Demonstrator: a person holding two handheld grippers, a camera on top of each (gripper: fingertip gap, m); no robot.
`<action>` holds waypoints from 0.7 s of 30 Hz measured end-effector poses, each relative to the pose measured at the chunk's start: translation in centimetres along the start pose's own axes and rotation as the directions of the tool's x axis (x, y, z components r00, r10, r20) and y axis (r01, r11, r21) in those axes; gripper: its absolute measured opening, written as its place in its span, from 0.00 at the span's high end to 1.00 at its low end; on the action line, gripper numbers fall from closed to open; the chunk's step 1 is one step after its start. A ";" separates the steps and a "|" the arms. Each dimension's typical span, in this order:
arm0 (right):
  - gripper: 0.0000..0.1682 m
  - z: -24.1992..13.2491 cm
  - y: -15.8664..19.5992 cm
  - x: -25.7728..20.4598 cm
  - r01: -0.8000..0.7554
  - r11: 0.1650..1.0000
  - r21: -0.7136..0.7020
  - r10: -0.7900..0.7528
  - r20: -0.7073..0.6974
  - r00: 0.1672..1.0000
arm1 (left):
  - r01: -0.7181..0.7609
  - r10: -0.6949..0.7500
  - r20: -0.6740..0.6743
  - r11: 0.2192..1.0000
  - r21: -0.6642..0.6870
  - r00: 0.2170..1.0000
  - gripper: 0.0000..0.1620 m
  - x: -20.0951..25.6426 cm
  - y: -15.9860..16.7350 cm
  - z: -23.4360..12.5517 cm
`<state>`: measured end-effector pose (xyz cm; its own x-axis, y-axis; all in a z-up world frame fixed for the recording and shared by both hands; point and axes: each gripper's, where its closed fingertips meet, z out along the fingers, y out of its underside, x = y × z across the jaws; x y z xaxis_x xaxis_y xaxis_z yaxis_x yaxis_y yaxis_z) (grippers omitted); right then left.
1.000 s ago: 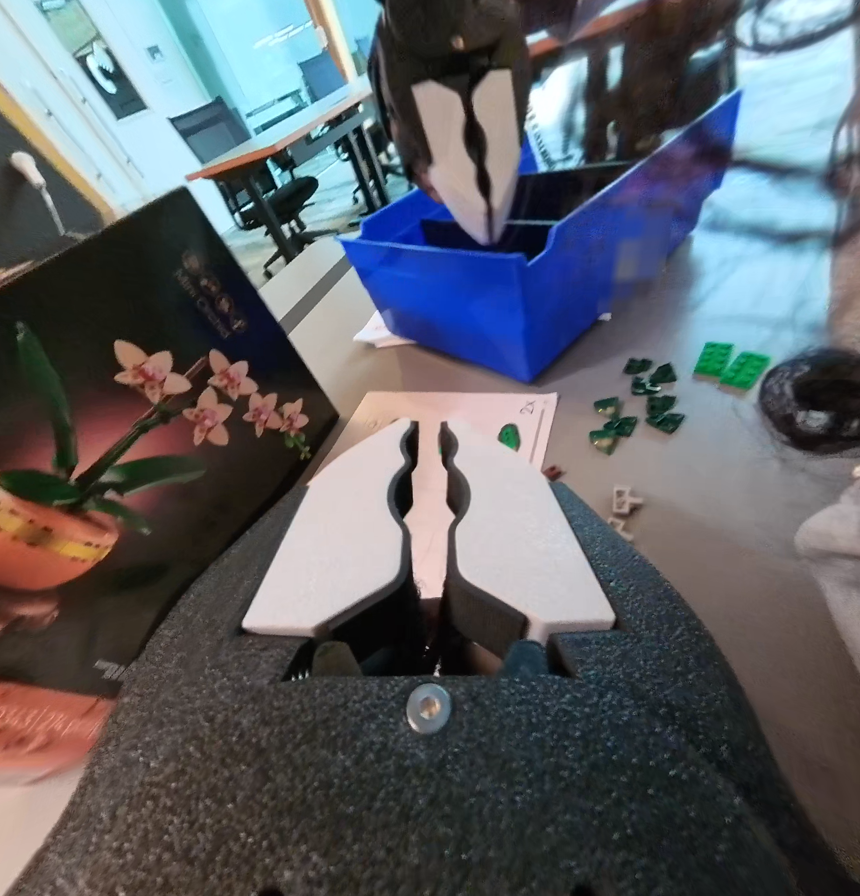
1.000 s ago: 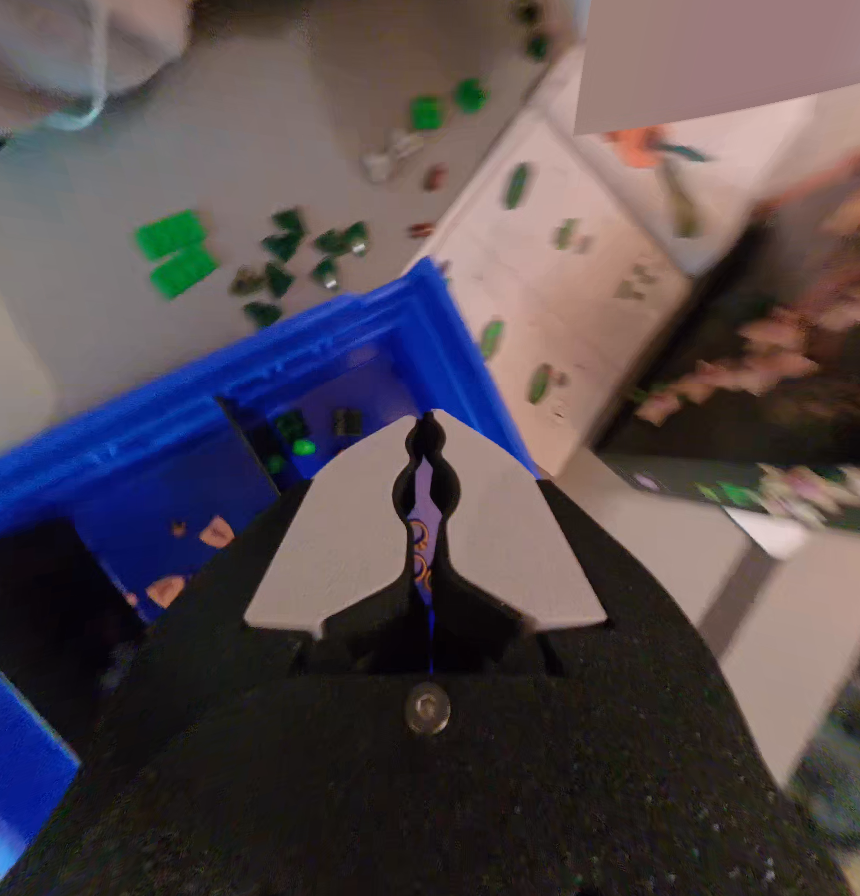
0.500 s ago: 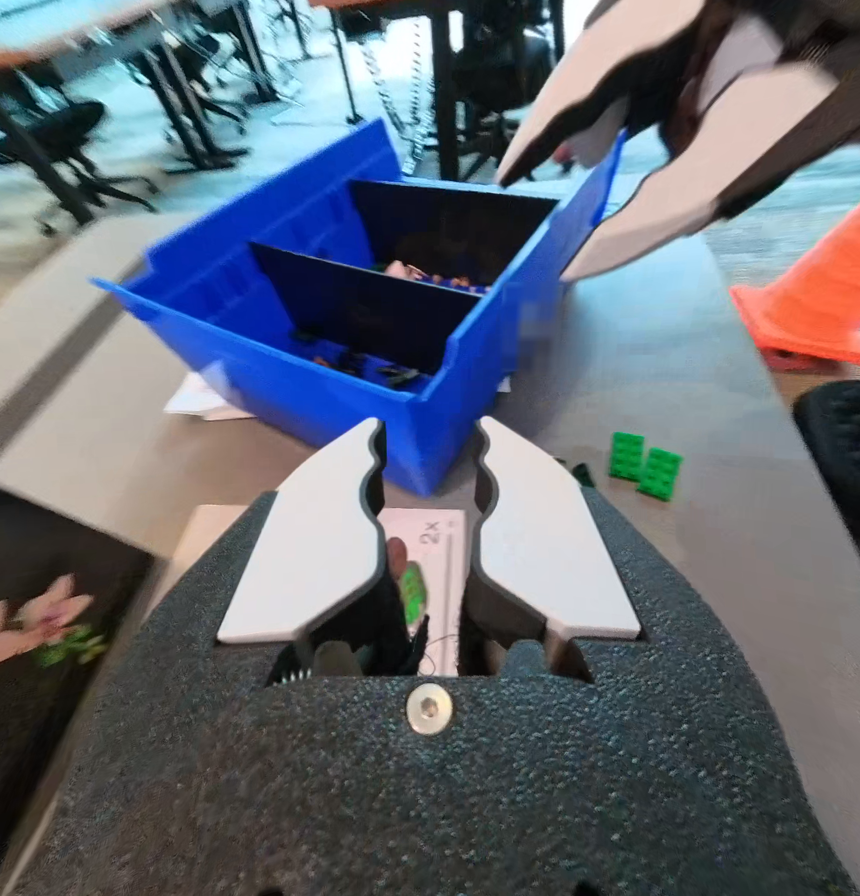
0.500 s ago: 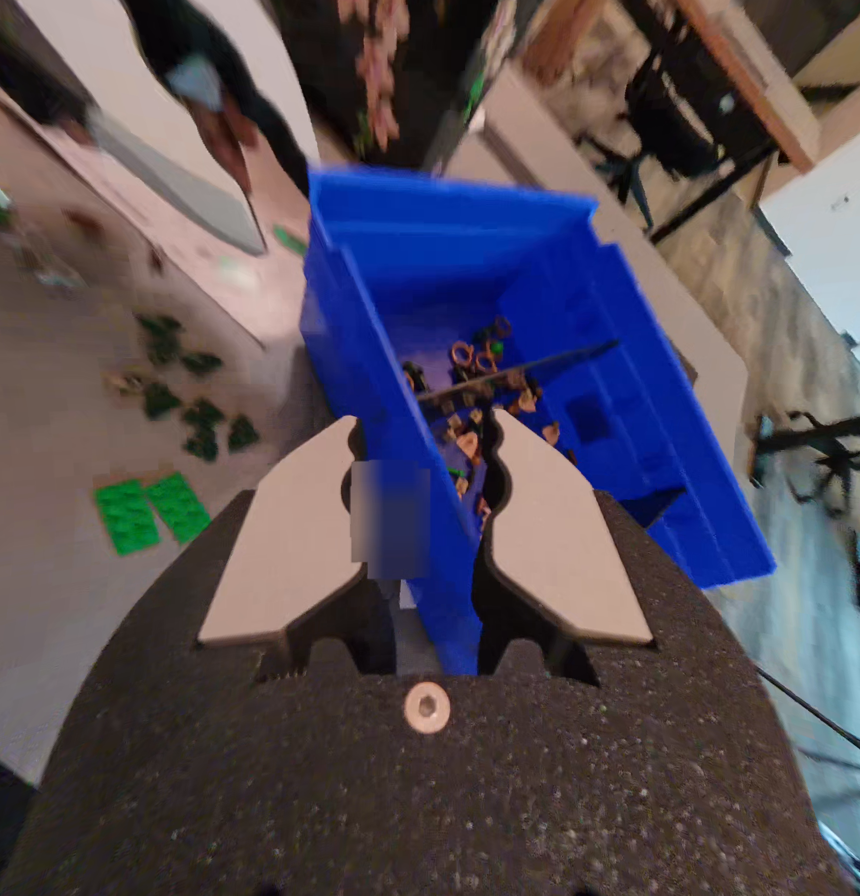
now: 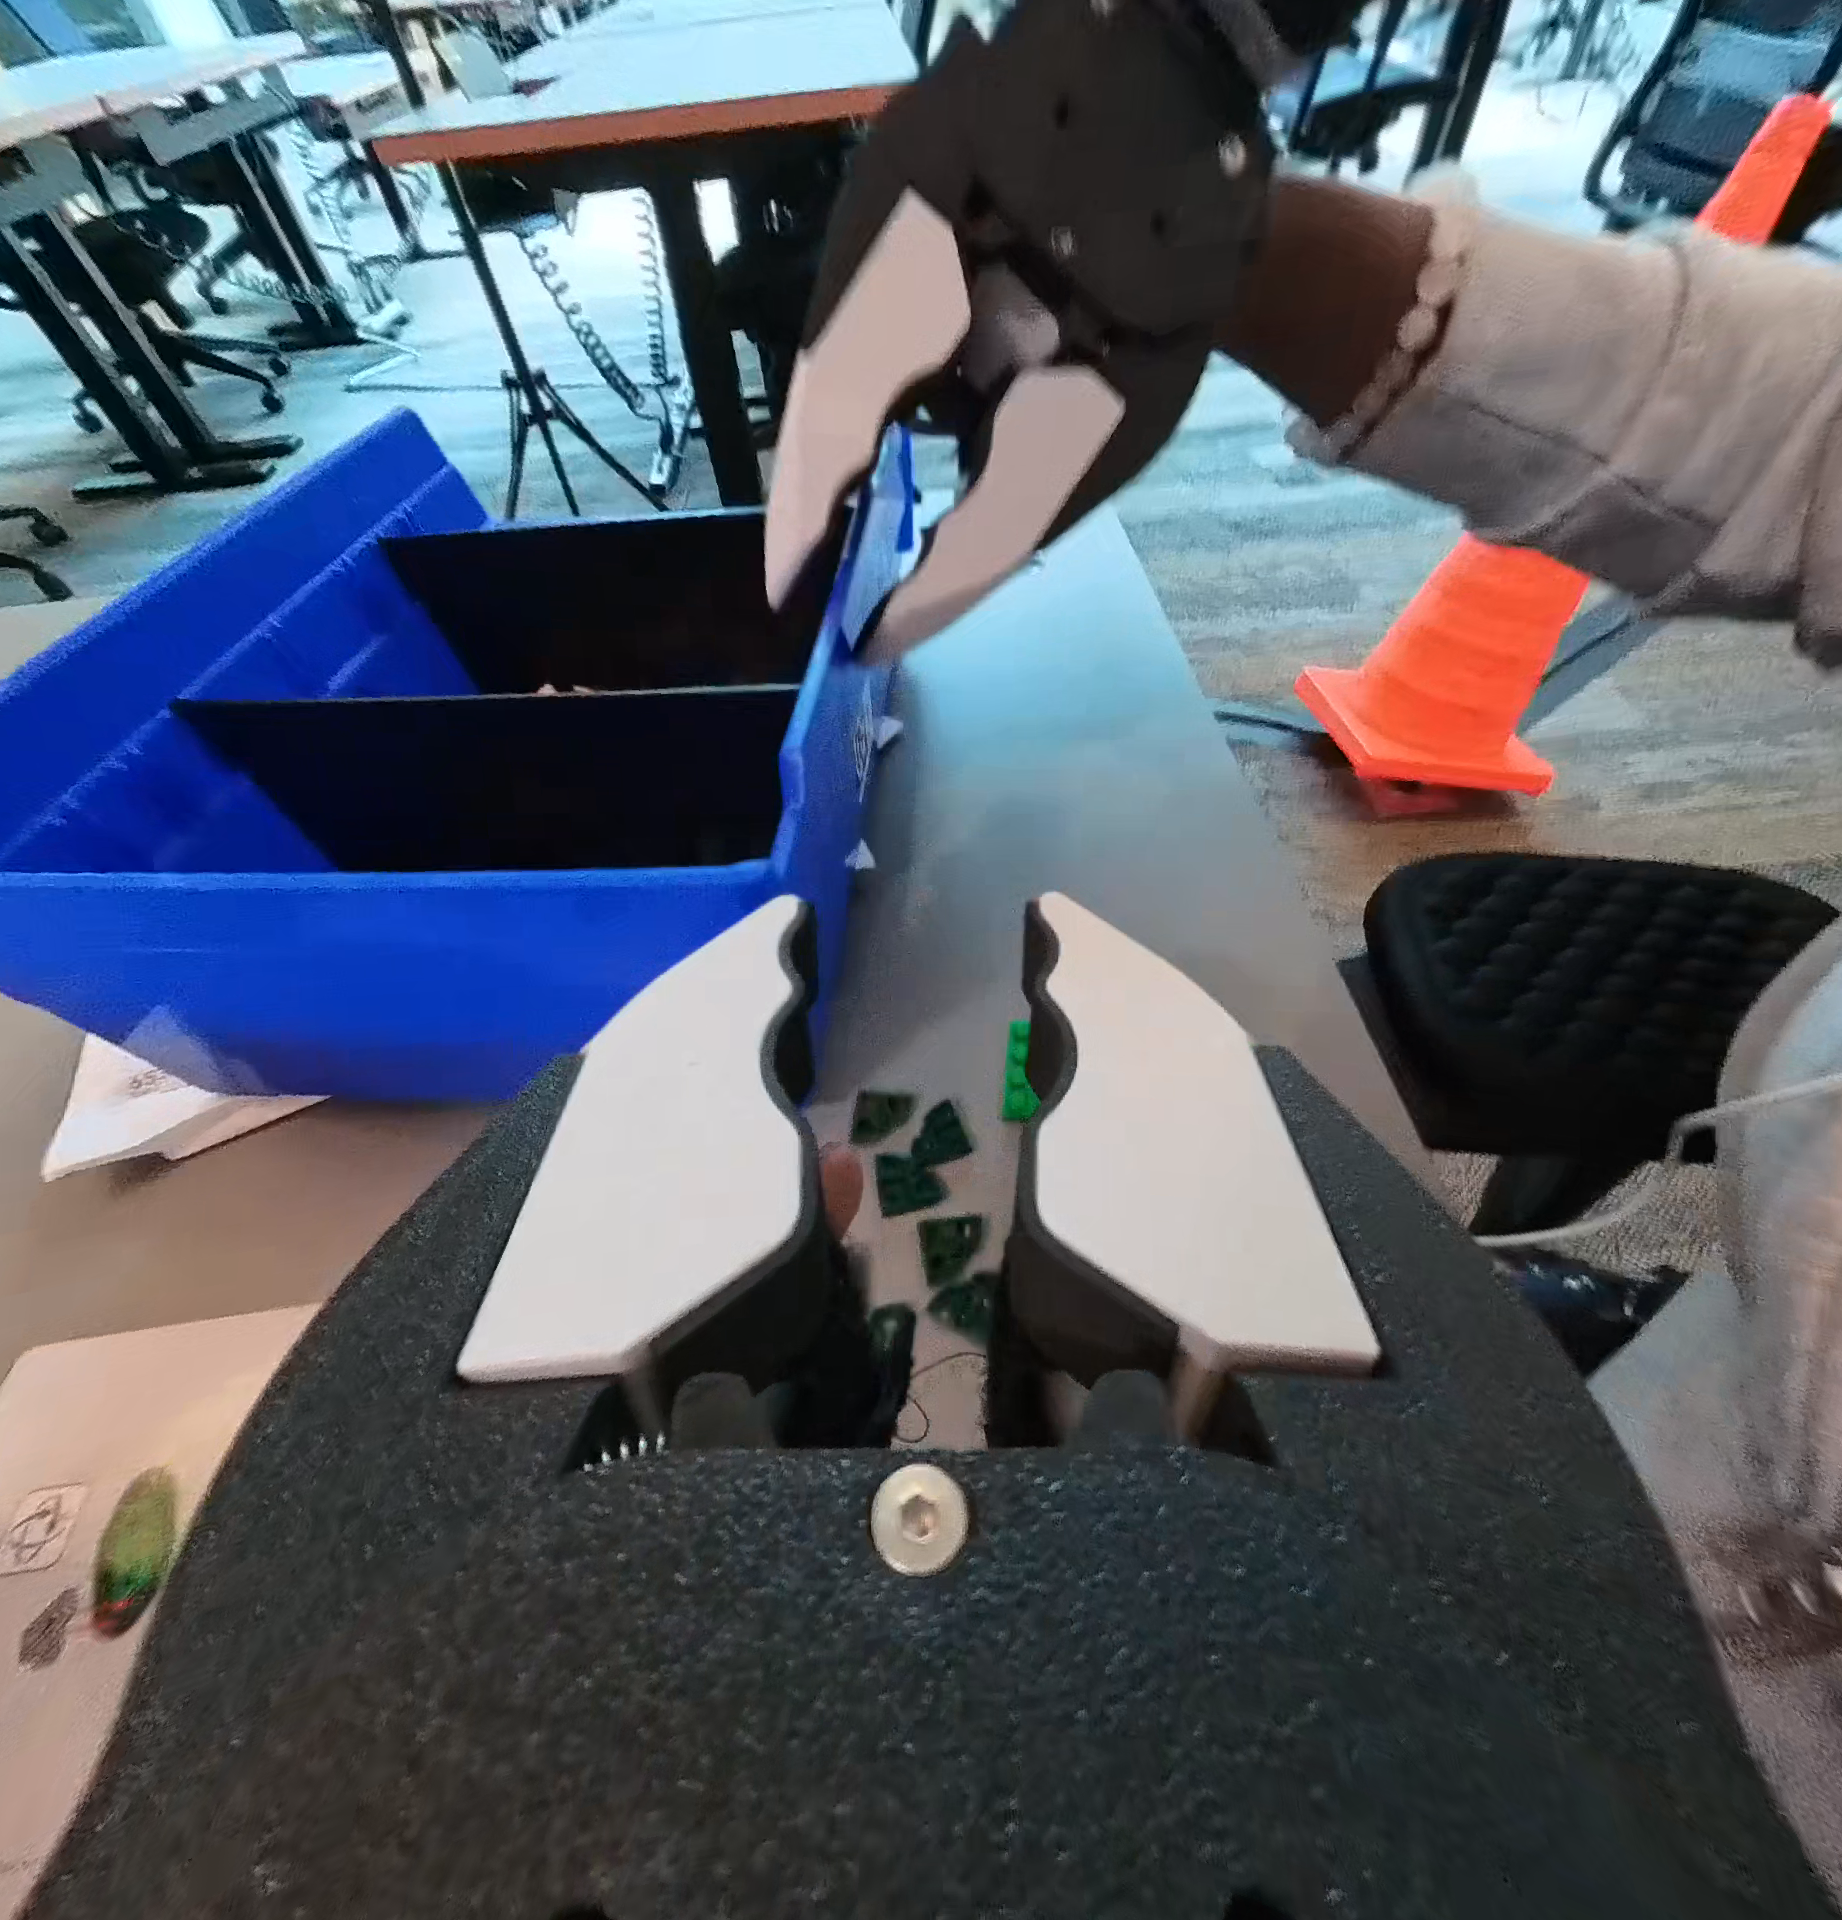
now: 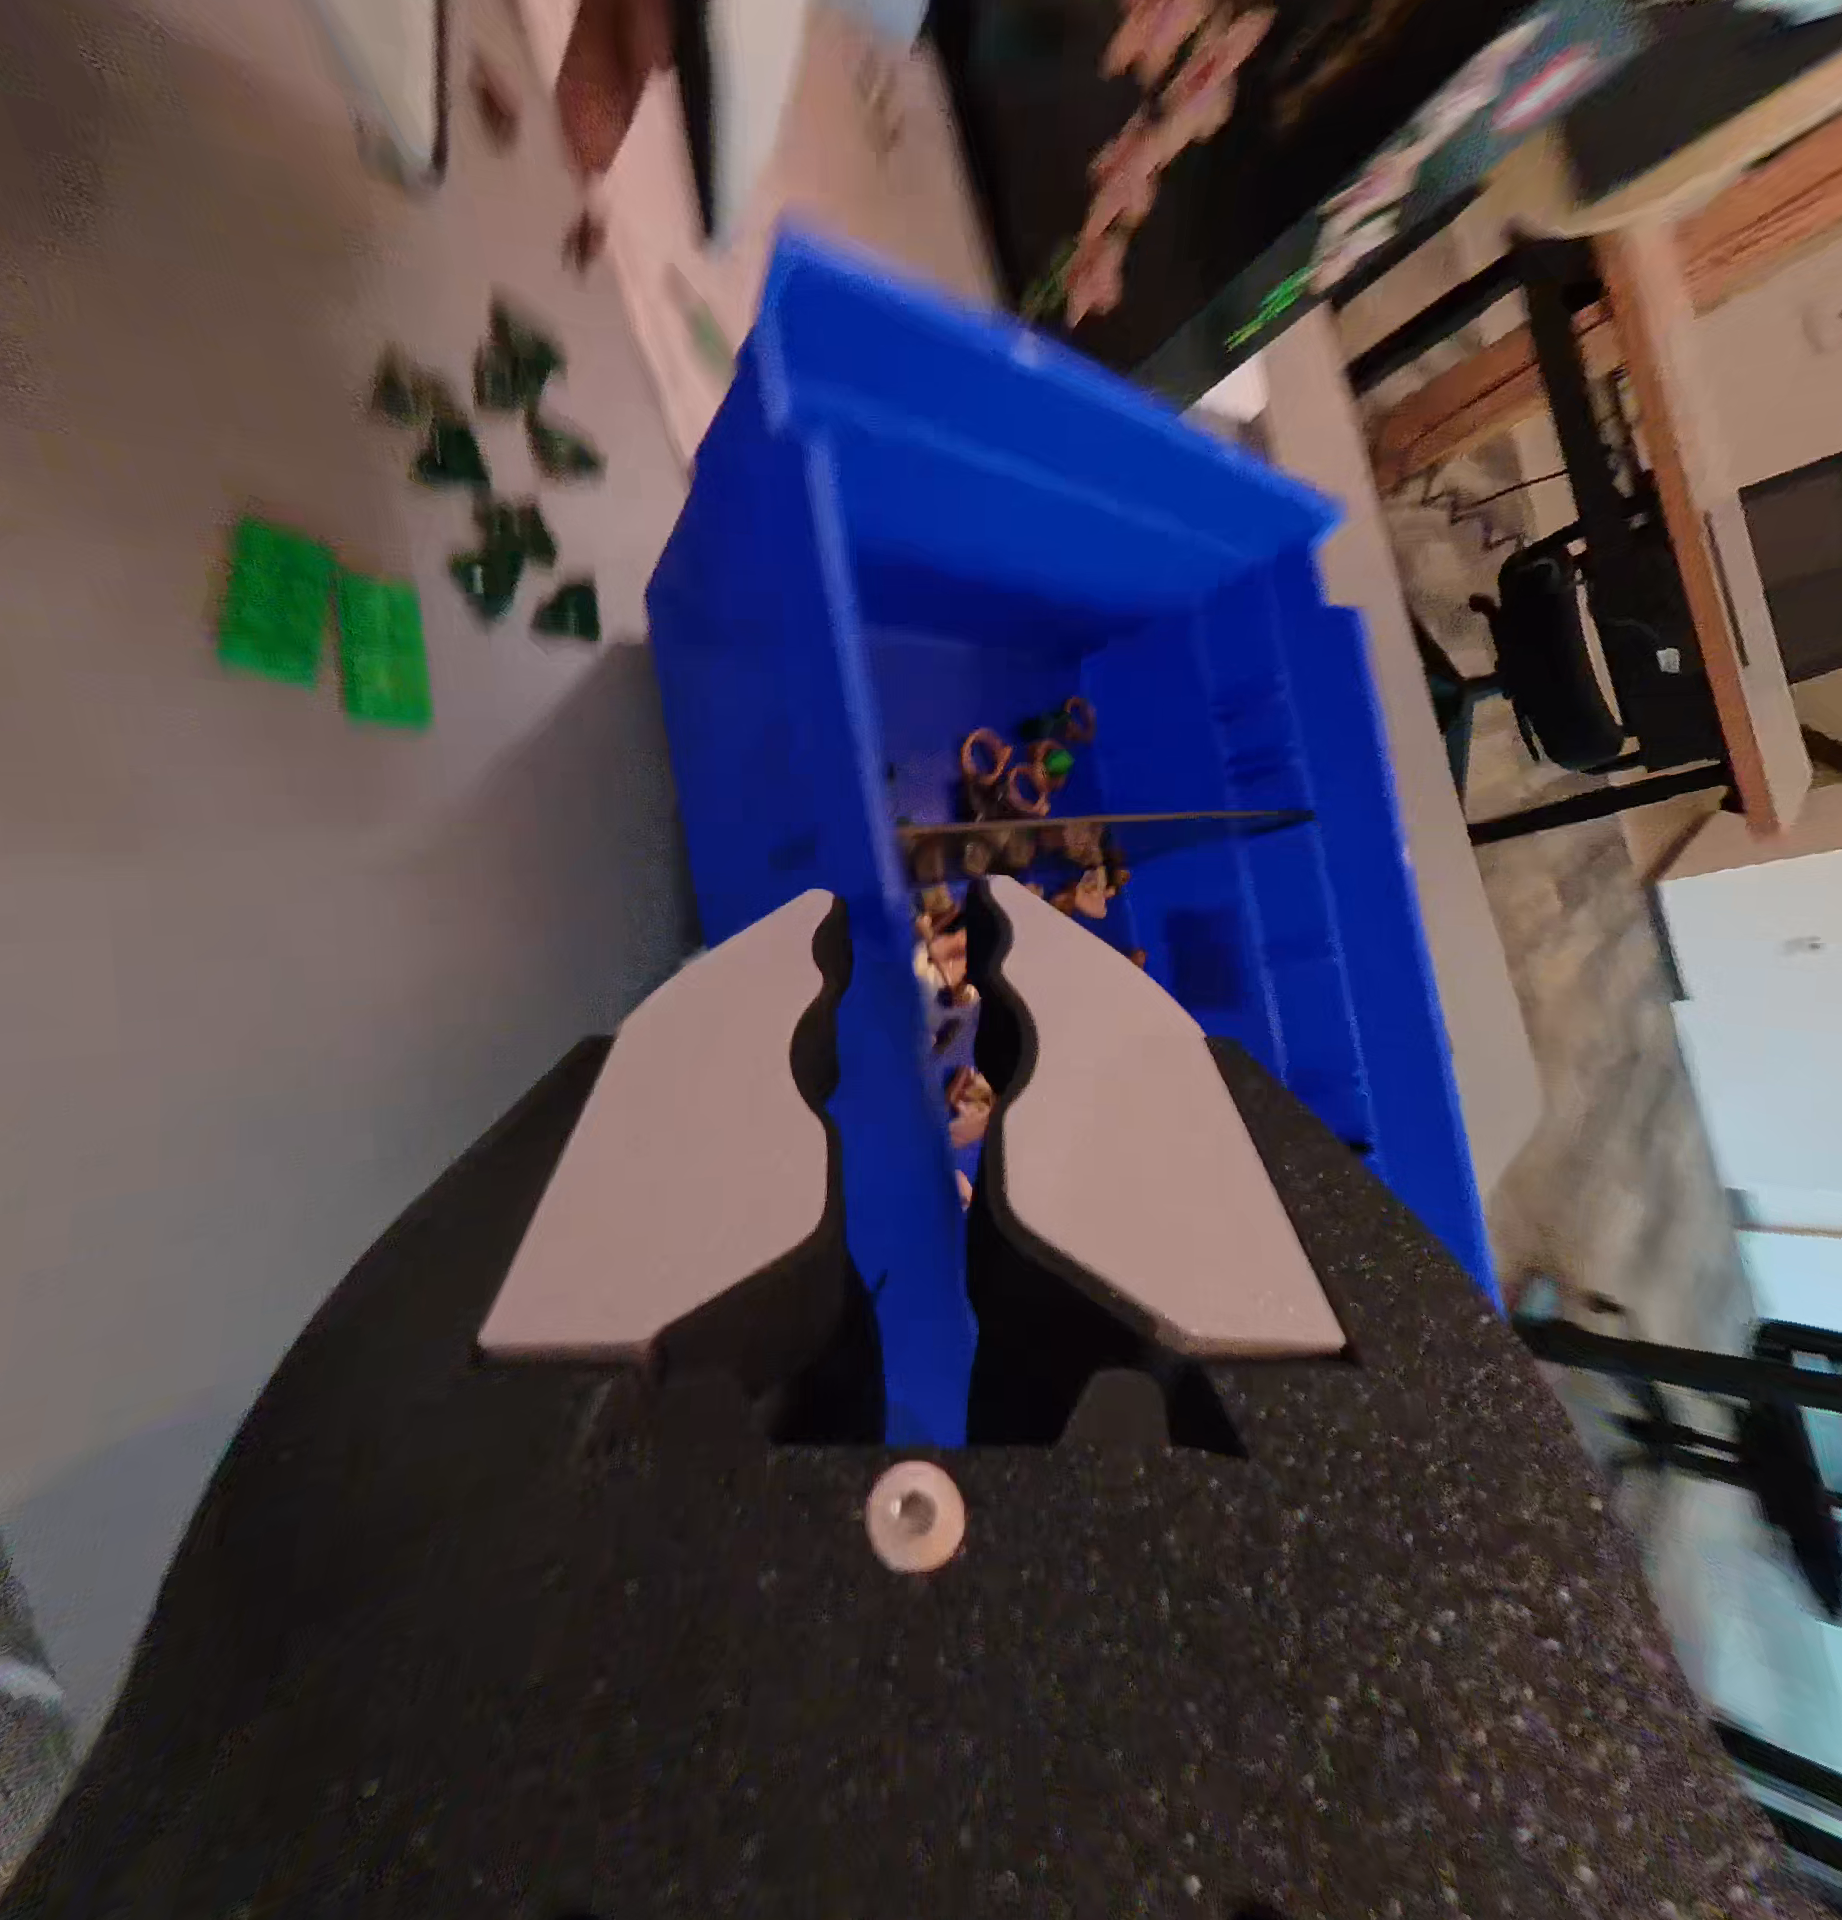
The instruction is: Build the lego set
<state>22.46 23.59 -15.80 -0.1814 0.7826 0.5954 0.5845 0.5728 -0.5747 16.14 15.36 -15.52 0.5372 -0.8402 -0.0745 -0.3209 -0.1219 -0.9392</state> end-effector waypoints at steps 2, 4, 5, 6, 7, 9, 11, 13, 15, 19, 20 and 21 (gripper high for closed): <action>0.86 -2.4 -2.4 1.8 -0.184 0.964 0.193 0.185 0.009 0.983 | -0.035 0.036 0.036 0.999 -0.027 0.999 0.77 -0.1 0.4 -1.3; 0.91 -4.3 -4.8 4.3 -0.324 0.884 0.336 0.333 0.034 0.942 | -0.060 0.061 0.108 0.998 -0.014 0.992 0.78 -0.9 0.7 -3.3; 0.91 -4.6 -5.6 5.1 -0.368 0.861 0.352 0.375 0.051 0.926 | -0.082 0.082 0.156 0.997 -0.003 0.984 0.79 -1.8 0.7 -4.2; 0.91 -4.3 -5.9 5.6 -0.405 0.849 0.341 0.411 0.059 0.910 | -0.116 0.114 0.206 0.993 -0.003 0.972 0.82 -3.0 0.5 -5.0; 0.91 -3.9 -6.1 5.9 -0.433 0.838 0.332 0.442 0.054 0.896 | -0.146 0.145 0.251 0.989 -0.015 0.957 0.86 -4.4 0.1 -5.6; 0.89 -3.0 -6.3 5.9 -0.451 0.807 0.381 0.481 0.019 0.877 | -0.174 0.182 0.252 0.983 -0.054 0.951 0.95 -6.6 -1.2 -5.9; 0.89 -2.5 -5.7 6.1 -0.417 0.767 0.489 0.512 -0.074 0.855 | -0.212 0.222 0.140 0.974 -0.082 0.965 0.95 -7.4 -3.1 -5.1; 0.90 -2.4 -4.5 5.9 -0.414 0.711 0.569 0.563 -0.108 0.819 | -0.317 0.315 -0.036 0.938 -0.139 0.948 0.77 -7.2 -4.6 -3.6; 0.91 -2.6 -3.5 5.6 -0.475 0.634 0.611 0.634 -0.059 0.771 | -0.481 0.456 -0.157 0.849 -0.220 0.876 0.65 -8.3 -5.2 -1.6; 0.92 -3.9 -2.1 5.9 -0.466 0.622 0.630 0.649 -0.081 0.757 | -0.682 0.501 -0.490 0.654 -0.326 0.714 0.68 -8.2 -4.9 2.8; 0.92 -4.6 -1.7 6.2 -0.454 0.616 0.643 0.657 -0.102 0.747 | -0.695 0.437 -0.580 0.628 -0.351 0.688 0.72 -7.6 -4.2 3.6; 0.92 -5.4 -1.4 6.9 -0.446 0.595 0.669 0.673 -0.111 0.731 | -0.698 0.364 -0.650 0.608 -0.377 0.668 0.78 -7.1 -3.4 4.2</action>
<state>24.63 26.87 -7.90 0.3491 0.9305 0.1107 -0.1000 0.1545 -0.9829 16.69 23.92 -13.22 -0.2649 -0.9485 -0.1736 -0.8645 0.3134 -0.3930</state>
